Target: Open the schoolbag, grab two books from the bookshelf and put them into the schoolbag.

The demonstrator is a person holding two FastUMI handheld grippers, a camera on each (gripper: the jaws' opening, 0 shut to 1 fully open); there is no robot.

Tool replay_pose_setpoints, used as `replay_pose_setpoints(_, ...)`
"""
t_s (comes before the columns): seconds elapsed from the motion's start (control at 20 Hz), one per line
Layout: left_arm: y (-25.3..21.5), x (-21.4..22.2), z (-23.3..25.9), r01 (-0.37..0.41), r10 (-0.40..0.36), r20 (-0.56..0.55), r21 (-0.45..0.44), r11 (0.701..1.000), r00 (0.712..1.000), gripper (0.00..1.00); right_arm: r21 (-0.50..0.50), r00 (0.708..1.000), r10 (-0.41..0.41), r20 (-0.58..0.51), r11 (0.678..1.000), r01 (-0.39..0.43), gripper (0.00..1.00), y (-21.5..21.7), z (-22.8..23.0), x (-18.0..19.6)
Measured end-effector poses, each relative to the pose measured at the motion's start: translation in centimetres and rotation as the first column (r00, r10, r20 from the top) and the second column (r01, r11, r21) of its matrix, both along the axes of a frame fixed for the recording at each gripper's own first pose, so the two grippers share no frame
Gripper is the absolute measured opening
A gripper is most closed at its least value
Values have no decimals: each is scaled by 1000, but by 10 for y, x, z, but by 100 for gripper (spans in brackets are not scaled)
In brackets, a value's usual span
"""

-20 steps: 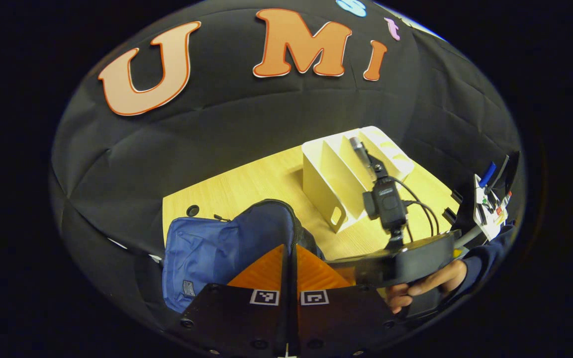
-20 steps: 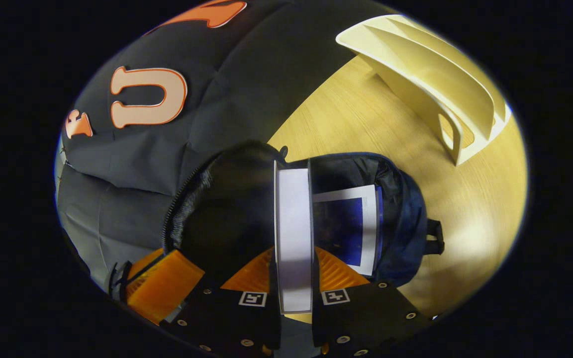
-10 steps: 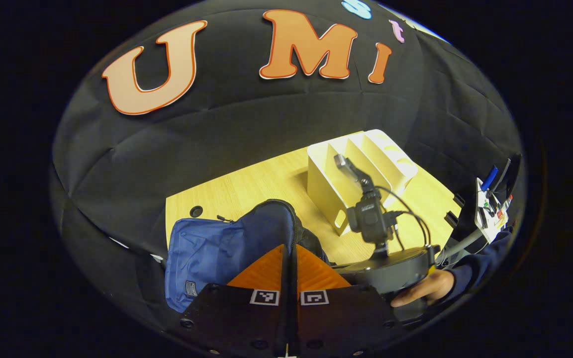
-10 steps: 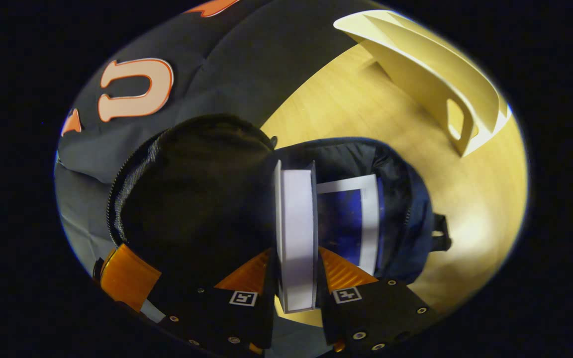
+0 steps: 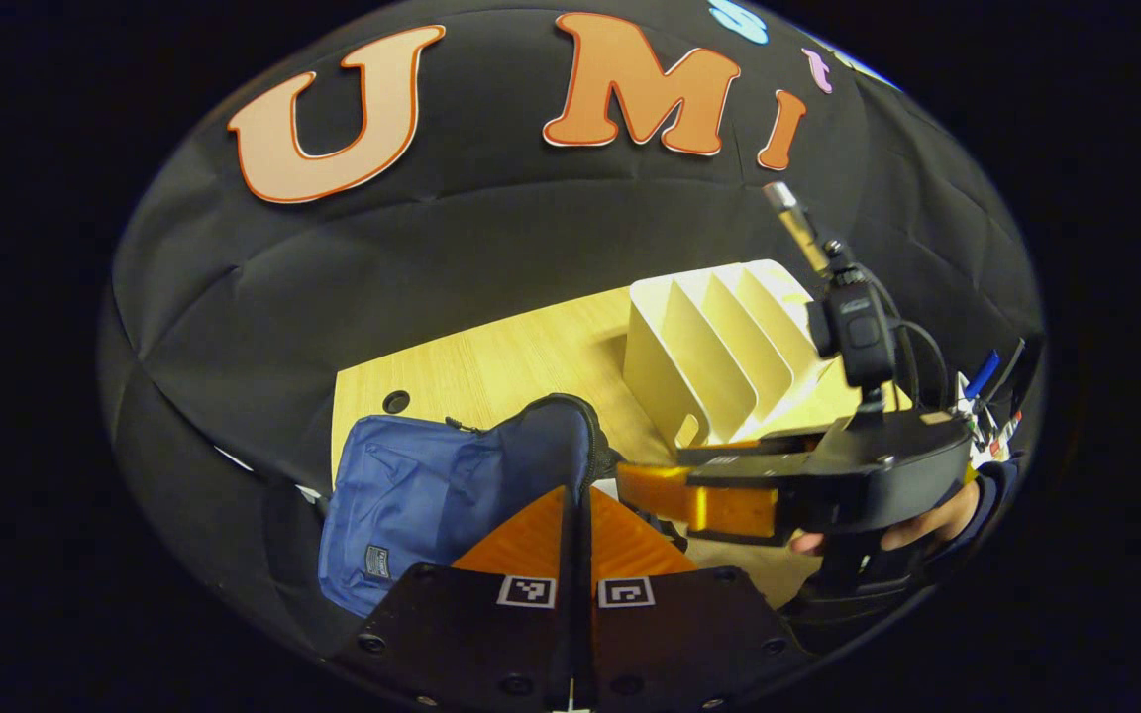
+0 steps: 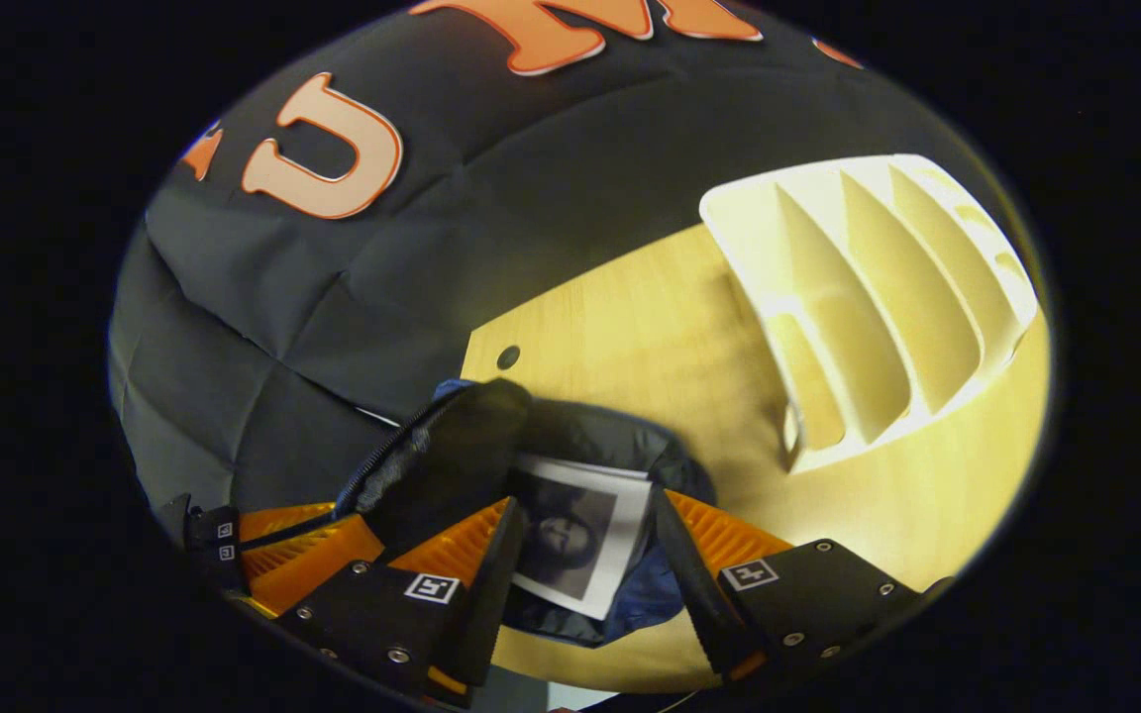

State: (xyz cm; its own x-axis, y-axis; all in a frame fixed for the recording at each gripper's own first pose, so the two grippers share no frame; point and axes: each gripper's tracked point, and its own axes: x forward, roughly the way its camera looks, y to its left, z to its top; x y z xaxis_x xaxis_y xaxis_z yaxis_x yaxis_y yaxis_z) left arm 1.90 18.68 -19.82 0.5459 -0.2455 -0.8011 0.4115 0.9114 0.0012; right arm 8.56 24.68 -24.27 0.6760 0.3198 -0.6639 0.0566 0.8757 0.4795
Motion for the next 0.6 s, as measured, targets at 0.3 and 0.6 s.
replay_pose_setpoints(0.3, -18, -10, -17, -54, 53, -50, -20, 998, 997, 7, -164, 992, -45, 121, 984, 65, 84, -77, 35, 5)
replay_pose_setpoints(0.6, -53, -11, -24, -102, 100, -56, -32, 994, 993, 20, -178, 992, -58, 114, 981, 78, 86, -135, 39, -3)
